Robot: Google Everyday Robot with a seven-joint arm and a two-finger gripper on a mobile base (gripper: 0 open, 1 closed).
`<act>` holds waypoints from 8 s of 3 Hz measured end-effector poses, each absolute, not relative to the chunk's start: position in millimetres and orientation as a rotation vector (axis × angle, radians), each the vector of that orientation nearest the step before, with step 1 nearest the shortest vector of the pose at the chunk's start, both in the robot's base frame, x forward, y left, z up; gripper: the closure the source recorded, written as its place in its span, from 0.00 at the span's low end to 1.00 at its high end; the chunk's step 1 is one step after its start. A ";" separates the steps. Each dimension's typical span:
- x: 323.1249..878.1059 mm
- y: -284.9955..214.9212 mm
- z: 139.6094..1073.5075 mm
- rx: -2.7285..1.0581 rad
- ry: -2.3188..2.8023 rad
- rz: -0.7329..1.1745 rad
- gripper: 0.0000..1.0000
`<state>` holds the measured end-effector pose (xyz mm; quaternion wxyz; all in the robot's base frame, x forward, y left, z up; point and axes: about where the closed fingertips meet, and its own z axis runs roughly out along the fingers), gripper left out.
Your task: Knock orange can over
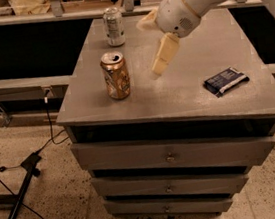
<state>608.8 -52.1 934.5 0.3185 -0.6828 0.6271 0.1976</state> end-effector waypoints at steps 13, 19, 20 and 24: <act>595.5 44.3 842.4 -1.464 1.224 1.227 0.00; 598.8 49.0 878.9 -1.573 1.384 1.046 1.00; 604.9 42.8 917.6 -1.673 1.508 0.799 1.00; 631.0 31.5 926.9 -1.868 1.940 0.160 1.00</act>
Offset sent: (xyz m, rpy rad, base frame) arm 0.0092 0.0486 -0.0349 0.3154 0.0692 0.1514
